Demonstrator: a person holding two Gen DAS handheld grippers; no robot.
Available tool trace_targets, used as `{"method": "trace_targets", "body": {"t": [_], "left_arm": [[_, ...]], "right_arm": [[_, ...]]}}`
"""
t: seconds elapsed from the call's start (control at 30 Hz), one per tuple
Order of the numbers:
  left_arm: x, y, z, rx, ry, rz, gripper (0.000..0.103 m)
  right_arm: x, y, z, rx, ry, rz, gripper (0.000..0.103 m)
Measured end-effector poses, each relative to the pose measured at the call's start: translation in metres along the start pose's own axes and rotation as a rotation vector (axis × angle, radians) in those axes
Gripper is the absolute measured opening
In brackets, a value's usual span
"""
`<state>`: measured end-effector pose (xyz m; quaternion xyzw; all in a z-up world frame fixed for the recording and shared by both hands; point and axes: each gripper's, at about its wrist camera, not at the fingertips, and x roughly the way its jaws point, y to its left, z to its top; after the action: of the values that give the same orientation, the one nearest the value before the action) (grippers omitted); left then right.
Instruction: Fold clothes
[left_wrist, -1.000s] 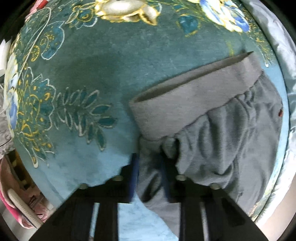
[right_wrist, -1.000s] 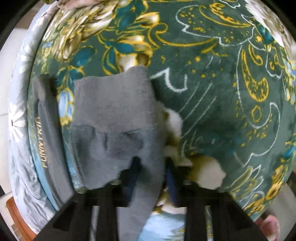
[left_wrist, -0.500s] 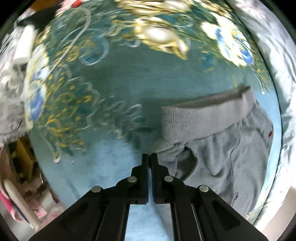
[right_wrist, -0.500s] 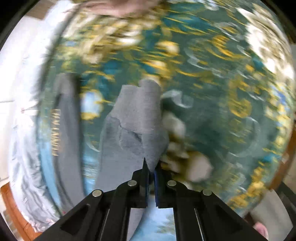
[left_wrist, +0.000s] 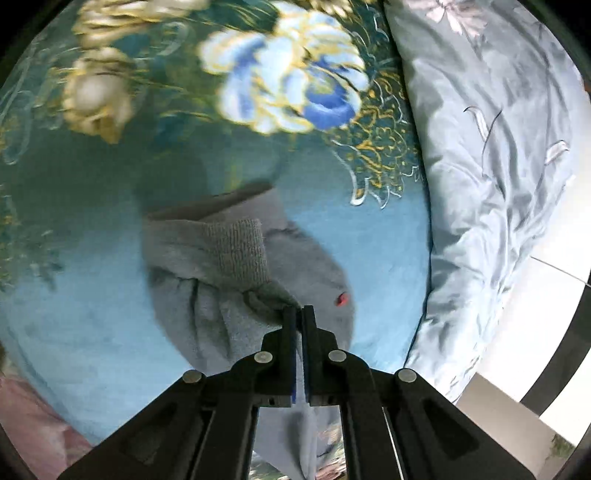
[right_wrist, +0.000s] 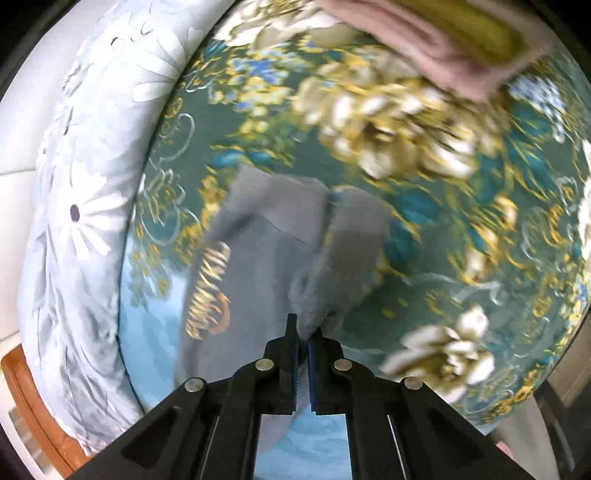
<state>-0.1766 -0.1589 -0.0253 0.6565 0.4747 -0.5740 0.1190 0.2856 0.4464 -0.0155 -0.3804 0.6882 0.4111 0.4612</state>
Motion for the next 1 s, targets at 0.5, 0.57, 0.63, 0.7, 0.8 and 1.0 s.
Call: {"method": "trace_targets", "body": {"t": [0.5,0.57,0.63,0.7,0.8,1.0], "left_arm": [[-0.012,0.015,0.024,0.24,-0.177,-0.102,0.041],[-0.013,0.041,0.016,0.285,-0.194,0.009,0.041],[-0.005,0.06,0.008,0.333,-0.17,0.105,0.041],[0.001,0.065,0.002,0.355,-0.138,0.14,0.041],[0.01,0.054,0.002,0.294,-0.056,0.046,0.041],[0.051,-0.001,0.007,0.14,0.062,-0.02,0.042]], "right_arm": [[0.01,0.014,-0.015,-0.121,-0.199,0.204,0.055],[0.015,-0.007,-0.028,-0.108,-0.185,0.157,0.055],[0.024,-0.022,-0.037,-0.097,-0.153,0.122,0.055],[0.034,-0.029,-0.045,-0.098,-0.121,0.103,0.055],[0.043,-0.018,-0.052,-0.128,-0.099,0.1,0.055],[0.062,0.039,-0.046,-0.159,-0.081,0.134,0.055]]}}
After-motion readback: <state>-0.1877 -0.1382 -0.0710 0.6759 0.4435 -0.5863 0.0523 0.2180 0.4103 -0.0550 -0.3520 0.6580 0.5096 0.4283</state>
